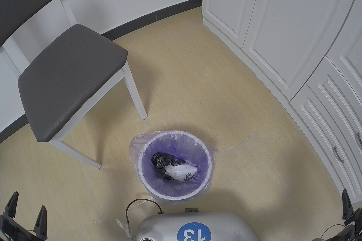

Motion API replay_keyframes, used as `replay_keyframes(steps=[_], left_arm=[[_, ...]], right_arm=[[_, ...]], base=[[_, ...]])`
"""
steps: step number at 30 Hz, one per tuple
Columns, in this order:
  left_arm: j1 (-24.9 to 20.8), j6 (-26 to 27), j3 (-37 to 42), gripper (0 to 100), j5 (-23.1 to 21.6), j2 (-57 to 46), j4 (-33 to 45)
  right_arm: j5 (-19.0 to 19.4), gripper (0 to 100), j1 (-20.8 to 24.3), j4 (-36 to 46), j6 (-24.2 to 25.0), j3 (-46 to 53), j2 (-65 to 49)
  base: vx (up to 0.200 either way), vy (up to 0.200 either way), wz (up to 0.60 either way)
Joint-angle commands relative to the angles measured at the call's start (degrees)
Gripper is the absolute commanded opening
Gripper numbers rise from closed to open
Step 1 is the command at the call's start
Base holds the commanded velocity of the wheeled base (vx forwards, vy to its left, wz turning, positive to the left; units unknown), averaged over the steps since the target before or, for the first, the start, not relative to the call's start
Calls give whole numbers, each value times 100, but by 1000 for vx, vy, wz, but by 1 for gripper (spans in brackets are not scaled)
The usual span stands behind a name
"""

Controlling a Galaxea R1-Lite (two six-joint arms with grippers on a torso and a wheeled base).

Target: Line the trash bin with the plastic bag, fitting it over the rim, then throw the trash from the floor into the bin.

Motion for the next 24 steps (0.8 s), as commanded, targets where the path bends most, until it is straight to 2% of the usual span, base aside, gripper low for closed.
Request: replay_keyframes(steps=[1,4,11,12,14,15,16,17,18,19,20,22,24], left_arm=[[1,14,101,100,0,-93,0],[1,14,101,100,-8,-93,-9],[1,23,101,100,-17,-93,-9],[1,32,101,100,-17,-93,-9],[1,41,101,100,-26,-93,-9],[1,41,101,100,-26,-93,-9],[1,67,101,100,-35,-93,-9],[1,76,101,100,-43,-93,-9],[1,76,101,100,-43,-93,-9],[1,76,101,100,-43,-93,-9],[1,85,101,100,-43,-93,-9],[1,94,101,100,-43,-93,-9],[1,164,101,100,-79,-93,-9]], right_arm=[[225,100,2,-9,-263,101,-75],[471,100,2,26,-658,66,-75],[507,100,2,-26,-1238,84,-75],[603,100,2,-26,-1581,75,-75],[849,100,2,-44,-1906,75,-75],[849,100,2,-44,-1906,75,-75],[1210,100,2,-53,-1942,75,-75],[1377,100,2,-61,-1942,92,-84],[1377,100,2,-61,-1942,92,-84],[1755,100,2,-88,-1933,101,-84],[1922,100,2,-79,-1889,101,-84],[1957,100,2,-79,-1748,101,-84],[1930,100,2,-17,-1124,101,-84]], base=[[0,0,0],[0,0,0],[0,0,0],[0,0,0],[0,0,0],[0,0,0],[0,0,0],[0,0,0],[0,0,0],[0,0,0],[0,0,0],[0,0,0],[0,0,0]])
